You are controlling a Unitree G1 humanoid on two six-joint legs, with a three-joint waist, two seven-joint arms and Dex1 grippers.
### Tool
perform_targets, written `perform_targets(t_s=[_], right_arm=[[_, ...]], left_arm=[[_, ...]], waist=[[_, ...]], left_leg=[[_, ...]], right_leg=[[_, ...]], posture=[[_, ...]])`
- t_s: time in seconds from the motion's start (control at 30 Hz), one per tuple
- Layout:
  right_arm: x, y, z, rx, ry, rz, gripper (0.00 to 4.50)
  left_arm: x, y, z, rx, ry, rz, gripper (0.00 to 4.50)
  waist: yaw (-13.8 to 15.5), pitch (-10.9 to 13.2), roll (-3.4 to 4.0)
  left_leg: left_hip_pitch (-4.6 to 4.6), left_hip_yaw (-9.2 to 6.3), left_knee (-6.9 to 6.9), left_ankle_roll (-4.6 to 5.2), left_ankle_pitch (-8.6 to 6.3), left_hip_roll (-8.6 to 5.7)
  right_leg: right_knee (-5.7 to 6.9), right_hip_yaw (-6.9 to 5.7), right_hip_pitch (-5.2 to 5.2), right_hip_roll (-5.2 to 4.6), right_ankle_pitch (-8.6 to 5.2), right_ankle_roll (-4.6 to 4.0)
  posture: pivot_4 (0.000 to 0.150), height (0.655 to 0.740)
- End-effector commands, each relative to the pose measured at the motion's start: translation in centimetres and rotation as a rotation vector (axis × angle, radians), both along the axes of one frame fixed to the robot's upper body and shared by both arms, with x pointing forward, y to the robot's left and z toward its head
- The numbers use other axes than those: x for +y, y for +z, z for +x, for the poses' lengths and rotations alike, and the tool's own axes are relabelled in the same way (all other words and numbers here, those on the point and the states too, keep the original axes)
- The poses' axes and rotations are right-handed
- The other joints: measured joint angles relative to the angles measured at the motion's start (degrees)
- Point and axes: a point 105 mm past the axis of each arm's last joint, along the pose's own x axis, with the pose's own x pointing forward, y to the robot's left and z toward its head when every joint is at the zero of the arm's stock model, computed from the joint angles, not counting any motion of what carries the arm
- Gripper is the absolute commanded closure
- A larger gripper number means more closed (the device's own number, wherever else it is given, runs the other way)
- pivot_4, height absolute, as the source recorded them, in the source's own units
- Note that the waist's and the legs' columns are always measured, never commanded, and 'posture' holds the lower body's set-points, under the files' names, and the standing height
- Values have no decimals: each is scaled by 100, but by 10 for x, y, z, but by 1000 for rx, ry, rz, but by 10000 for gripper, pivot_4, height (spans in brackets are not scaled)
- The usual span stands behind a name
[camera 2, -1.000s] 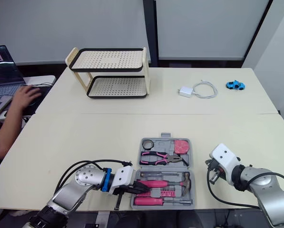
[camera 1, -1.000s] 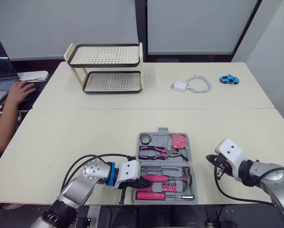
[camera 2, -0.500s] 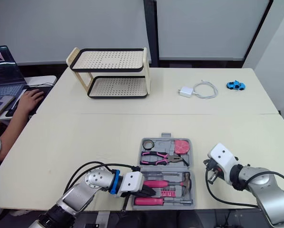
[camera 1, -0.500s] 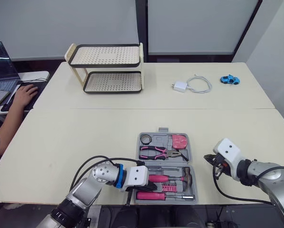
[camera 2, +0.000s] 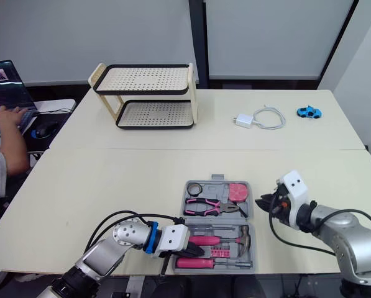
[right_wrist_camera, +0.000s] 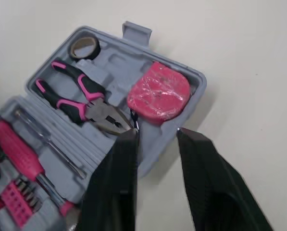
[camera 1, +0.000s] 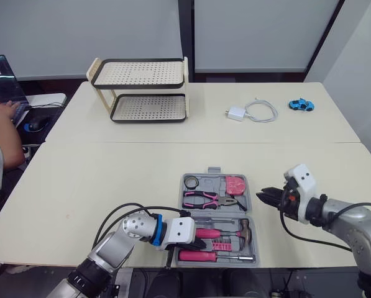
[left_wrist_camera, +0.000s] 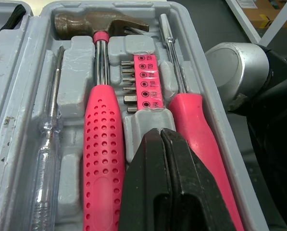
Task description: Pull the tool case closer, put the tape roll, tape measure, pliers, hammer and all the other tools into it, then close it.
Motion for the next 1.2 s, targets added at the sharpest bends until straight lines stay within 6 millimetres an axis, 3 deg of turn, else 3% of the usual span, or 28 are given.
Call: perform_targets(t_s=[0.03,0.2,0.23,0.67,1.2], right_arm=[[-3,0,7,61,-34,33,18955],[2,-6,22,114,-91,60,1724],[3,-7,24,122,-102,62,276],[22,-24,52,194,-223,127,276],[48,-44,64,308,-200,210,276]], left_arm=[[9,-15,-4,34,18,88,45000],[11,-16,-4,40,12,102,45000],[11,-16,-4,40,12,103,45000],[11,-18,-4,54,-3,118,45000],[13,-24,-6,74,-9,139,45000]], waist=[[0,-3,5],[-10,-11,18],[-11,-12,20],[-26,-14,25],[-33,-31,46]], left_leg=[[0,0,0,0,0,0],[0,2,-1,0,0,-1],[0,1,-1,0,0,-1],[-1,3,-4,0,0,0],[0,3,-4,1,0,-1]], right_leg=[[0,0,-1,0,0,0],[1,1,-2,1,0,0],[1,1,-3,1,0,0],[2,3,-9,1,0,0],[4,4,-10,2,0,0]], posture=[[1500,7400],[1500,7400],[1500,7400],[1500,7400],[1500,7400]])
